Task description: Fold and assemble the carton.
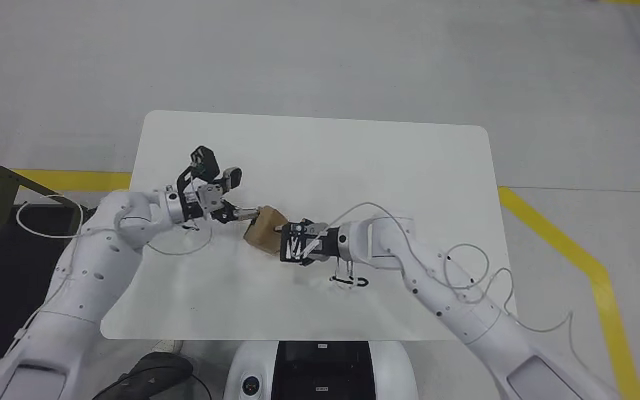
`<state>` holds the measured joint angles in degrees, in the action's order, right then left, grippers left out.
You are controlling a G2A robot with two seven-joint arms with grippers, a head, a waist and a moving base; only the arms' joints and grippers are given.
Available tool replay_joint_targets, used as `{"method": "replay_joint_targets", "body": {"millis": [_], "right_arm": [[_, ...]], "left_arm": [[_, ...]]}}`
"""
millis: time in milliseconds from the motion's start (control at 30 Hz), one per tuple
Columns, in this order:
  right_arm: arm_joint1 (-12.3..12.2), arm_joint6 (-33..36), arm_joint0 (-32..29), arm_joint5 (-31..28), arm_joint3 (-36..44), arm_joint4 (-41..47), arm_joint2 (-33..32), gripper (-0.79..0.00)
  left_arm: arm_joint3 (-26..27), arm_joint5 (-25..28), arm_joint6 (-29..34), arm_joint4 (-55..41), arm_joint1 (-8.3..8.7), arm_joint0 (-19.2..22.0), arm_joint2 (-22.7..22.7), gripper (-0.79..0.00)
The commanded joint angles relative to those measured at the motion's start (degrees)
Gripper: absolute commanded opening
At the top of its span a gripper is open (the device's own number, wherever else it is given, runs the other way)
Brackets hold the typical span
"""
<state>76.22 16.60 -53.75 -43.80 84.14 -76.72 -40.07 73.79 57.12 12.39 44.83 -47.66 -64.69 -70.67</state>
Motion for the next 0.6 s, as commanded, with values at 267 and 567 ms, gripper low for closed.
{"method": "replay_joint_targets", "body": {"millis": [267,567], "right_arm": [[-0.21,0.94,-1.1,0.6,1.87,0.3,-0.62,-0.6],[-0.18,1.81,-0.97,2.49,2.49,0.42,-1.55,-0.662]], "left_arm": [[-1.2,-5.25,4.38,2.57,0.27,-2.44,-0.78,0.0],[-1.09,-5.52,6.58,2.26,-0.94,0.21,3.49,0.0]]}}
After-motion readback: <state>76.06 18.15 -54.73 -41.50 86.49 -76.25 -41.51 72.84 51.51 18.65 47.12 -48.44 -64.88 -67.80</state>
